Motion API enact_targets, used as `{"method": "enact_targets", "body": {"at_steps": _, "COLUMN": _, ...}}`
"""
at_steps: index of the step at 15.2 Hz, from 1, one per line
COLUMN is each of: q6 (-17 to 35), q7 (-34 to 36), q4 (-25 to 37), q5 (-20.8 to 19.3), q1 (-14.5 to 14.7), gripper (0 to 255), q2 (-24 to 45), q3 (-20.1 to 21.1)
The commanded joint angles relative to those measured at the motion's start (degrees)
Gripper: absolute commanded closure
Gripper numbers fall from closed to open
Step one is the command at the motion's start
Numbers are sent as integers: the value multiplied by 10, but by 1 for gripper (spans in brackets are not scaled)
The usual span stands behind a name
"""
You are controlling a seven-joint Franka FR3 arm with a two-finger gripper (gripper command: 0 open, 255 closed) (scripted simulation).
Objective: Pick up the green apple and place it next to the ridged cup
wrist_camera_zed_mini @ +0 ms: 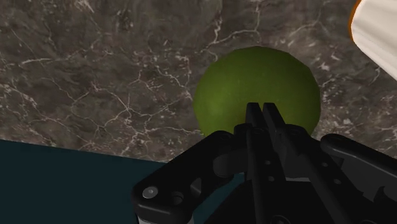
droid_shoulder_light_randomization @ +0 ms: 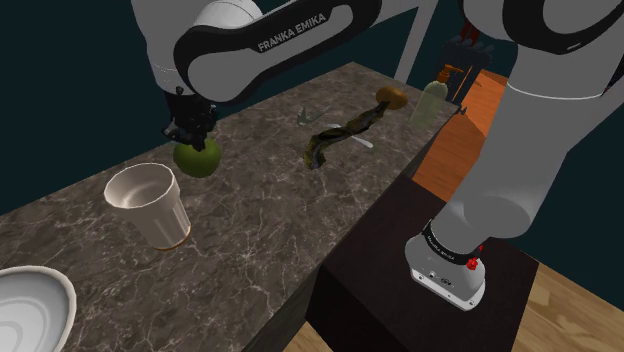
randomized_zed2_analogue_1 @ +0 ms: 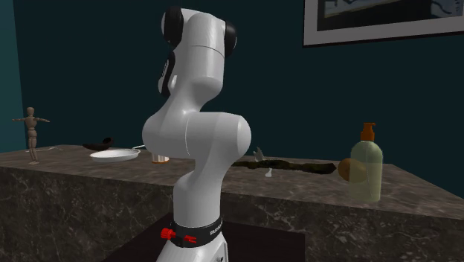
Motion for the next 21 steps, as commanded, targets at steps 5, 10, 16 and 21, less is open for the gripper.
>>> {"method": "enact_targets", "body": {"at_steps": 5, "q6": 40, "q7": 14, "q4": -24, "q5": -18, "q1": 3, "gripper": 255, "q2": 19, "q3": -6}}
{"method": "enact_targets", "body": {"at_steps": 10, "q6": 40, "q7": 14, "q4": -24, "q5": -18, "q1": 3, "gripper": 255, "q2": 19, "q3": -6}}
{"method": "enact_targets", "body": {"at_steps": 16, "q6": 40, "q7": 14, "q4": -24, "q5": -18, "q1": 3, "gripper": 0, "q2": 19, "q3": -6}}
{"method": "enact_targets", "body": {"at_steps": 21, "q6": 11, "q7": 3, "q4": -13, "q5": 0, "q1": -1, "gripper": 0, "q2": -3, "q3": 1}}
